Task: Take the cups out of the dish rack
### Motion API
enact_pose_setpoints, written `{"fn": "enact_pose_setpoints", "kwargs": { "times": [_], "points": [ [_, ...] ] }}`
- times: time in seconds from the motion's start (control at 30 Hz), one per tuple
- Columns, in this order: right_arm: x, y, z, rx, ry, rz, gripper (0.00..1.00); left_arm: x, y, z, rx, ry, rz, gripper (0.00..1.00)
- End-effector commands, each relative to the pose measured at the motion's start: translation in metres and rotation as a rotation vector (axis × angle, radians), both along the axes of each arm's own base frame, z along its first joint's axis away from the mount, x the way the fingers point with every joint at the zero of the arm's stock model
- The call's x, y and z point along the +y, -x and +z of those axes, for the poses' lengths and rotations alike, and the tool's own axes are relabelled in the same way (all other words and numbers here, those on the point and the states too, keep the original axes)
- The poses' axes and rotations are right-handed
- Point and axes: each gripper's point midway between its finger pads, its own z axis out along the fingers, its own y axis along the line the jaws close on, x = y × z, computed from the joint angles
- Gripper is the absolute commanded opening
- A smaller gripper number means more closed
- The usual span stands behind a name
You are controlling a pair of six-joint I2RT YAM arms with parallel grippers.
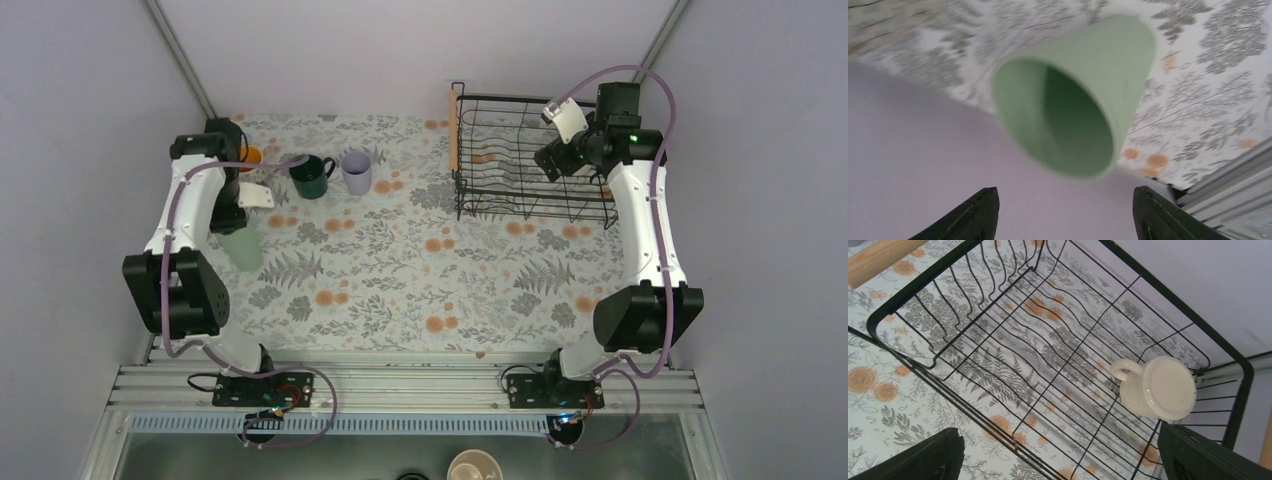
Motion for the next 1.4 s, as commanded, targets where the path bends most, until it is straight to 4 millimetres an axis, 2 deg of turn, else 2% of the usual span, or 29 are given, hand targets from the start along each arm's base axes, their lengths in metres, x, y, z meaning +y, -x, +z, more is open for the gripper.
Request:
{"fn": "enact_pose_setpoints", "kwargs": {
  "times": [0.0, 0.1, 0.17, 0.3, 0.37, 0.5, 0.6, 0.73, 0.83, 1.0, 1.07, 1.13, 1.2, 1.23, 1.37],
  "points": [
    [-0.009, -0.010, 0.018, -0.056, 0.023, -0.058, 1.00, 0.010, -0.010, 0.068, -0.167, -0.092, -0.049, 0.67],
    [-0.019, -0.018, 0.016, -0.053, 0.042, -0.112, 1.00, 0.001, -0.019, 0.100, -0.281, -0.073, -0.068, 0.69],
    [-0.019, -0.020, 0.015, -0.044, 0.033, -0.112, 1.00, -0.005, -0.014, 0.105, -0.301, -0.054, -0.092, 0.71],
    [-0.016, -0.020, 0.020, -0.045, 0.017, -0.101, 1.00, -0.019, 0.009, 0.081, -0.240, 0.001, -0.138, 0.71],
    [-0.016, -0.021, 0.022, -0.051, 0.017, -0.101, 1.00, -0.024, 0.015, 0.069, -0.213, 0.029, -0.128, 0.67],
    [-0.016, -0.022, 0.023, -0.043, 0.020, -0.103, 1.00, -0.041, 0.006, 0.060, -0.222, 0.134, -0.080, 0.61],
    [-0.018, -0.022, 0.023, -0.043, 0.030, -0.108, 1.00, -0.052, 0.000, 0.062, -0.241, 0.209, -0.071, 0.67],
    [-0.018, -0.021, 0.020, -0.038, 0.036, -0.104, 1.00, -0.053, -0.008, 0.053, -0.250, 0.273, -0.056, 0.70],
    [-0.018, -0.020, 0.018, -0.042, 0.037, -0.101, 1.00, -0.040, -0.020, 0.044, -0.262, 0.275, -0.016, 0.70],
    [-0.017, -0.018, 0.006, -0.033, 0.048, -0.081, 1.00, 0.013, -0.051, 0.028, -0.323, 0.254, 0.042, 0.71],
    [-0.016, -0.018, -0.002, -0.023, 0.050, -0.069, 1.00, 0.022, -0.059, 0.027, -0.307, 0.328, 0.046, 0.73],
    [-0.015, -0.019, -0.006, -0.021, 0.052, -0.062, 1.00, 0.024, -0.067, 0.020, -0.257, 0.423, 0.061, 0.81],
    [-0.014, -0.020, -0.011, -0.013, 0.047, -0.053, 1.00, 0.019, -0.076, 0.022, -0.241, 0.509, 0.063, 0.95],
    [-0.014, -0.021, -0.013, -0.010, 0.045, -0.052, 1.00, 0.018, -0.081, 0.023, -0.244, 0.528, 0.067, 0.98],
    [-0.012, -0.023, -0.019, -0.002, 0.037, -0.042, 1.00, 0.005, -0.092, 0.025, -0.278, 0.609, -0.001, 0.98]
  ]
}}
